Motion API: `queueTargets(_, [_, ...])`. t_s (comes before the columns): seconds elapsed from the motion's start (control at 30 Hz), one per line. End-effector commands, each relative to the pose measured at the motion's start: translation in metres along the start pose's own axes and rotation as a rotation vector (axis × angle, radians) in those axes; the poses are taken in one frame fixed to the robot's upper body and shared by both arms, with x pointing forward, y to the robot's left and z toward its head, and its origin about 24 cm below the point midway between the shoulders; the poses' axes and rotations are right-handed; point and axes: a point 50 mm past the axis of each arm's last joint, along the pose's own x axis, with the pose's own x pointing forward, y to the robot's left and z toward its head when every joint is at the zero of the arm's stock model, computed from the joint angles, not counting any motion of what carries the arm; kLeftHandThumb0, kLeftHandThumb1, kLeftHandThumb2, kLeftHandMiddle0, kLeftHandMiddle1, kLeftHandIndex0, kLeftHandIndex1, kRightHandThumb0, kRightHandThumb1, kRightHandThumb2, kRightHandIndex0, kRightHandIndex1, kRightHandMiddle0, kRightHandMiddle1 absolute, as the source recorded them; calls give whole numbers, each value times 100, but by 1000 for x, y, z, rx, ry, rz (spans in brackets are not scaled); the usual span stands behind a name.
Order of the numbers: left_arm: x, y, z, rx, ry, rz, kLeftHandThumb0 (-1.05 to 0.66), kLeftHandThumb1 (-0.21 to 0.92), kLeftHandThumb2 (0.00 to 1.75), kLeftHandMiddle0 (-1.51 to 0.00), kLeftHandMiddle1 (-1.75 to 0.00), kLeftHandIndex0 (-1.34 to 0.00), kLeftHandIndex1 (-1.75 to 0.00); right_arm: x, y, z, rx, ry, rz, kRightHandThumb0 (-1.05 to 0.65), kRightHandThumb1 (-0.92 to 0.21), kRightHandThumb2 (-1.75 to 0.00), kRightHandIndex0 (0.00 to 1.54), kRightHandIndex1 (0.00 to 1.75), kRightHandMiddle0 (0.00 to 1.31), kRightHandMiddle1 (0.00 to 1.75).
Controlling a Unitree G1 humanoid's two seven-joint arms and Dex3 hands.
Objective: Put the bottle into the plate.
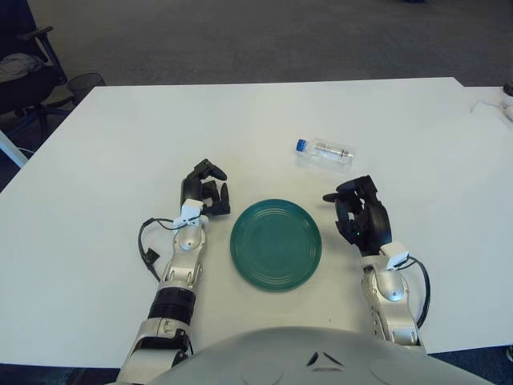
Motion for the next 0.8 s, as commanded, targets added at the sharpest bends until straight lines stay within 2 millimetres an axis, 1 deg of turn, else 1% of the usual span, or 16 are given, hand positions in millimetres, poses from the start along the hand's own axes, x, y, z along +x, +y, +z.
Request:
queueTargets(0.0, [-9, 3, -20, 36, 105, -10, -57, 9, 159, -131, -175, -80, -175, 1, -1, 5, 15, -37, 8, -34, -92, -51, 43, 118, 20, 174])
queueTargets(0.23, [-8, 4, -21, 36, 111, -10, -57, 9, 160, -131, -175, -80, -175, 1, -1, 10, -6, -89, 43, -35, -92, -48, 43, 115, 23, 170])
queueTargets(0.43, [-8, 5, -21, 20, 103, -11, -57, 9, 159, -132, -175, -80, -175, 3, -1, 17, -71, -129, 47, -35, -92, -45, 46, 113, 26, 167])
queueTargets(0.53, [-8, 5, -21, 19, 108, -12, -57, 9, 159, -132, -175, -80, -175, 6, -1, 22, -118, -165, 54, -35, -92, -44, 46, 113, 27, 166])
queueTargets(0.67, [-7, 5, -22, 13, 110, -12, -57, 9, 159, -131, -175, -80, -175, 8, -1, 23, -134, -175, 55, -35, -92, -44, 46, 112, 27, 166])
queueTargets(0.73, [-6, 4, -21, 14, 108, -13, -57, 9, 159, -131, -175, -80, -175, 14, -2, 27, -141, -189, 61, -35, -92, -44, 46, 111, 28, 166])
queueTargets(0.77, [-6, 4, -21, 16, 107, -14, -57, 9, 159, -131, -175, -80, -175, 25, -4, 35, -154, -217, 71, -35, -92, -44, 45, 111, 28, 166])
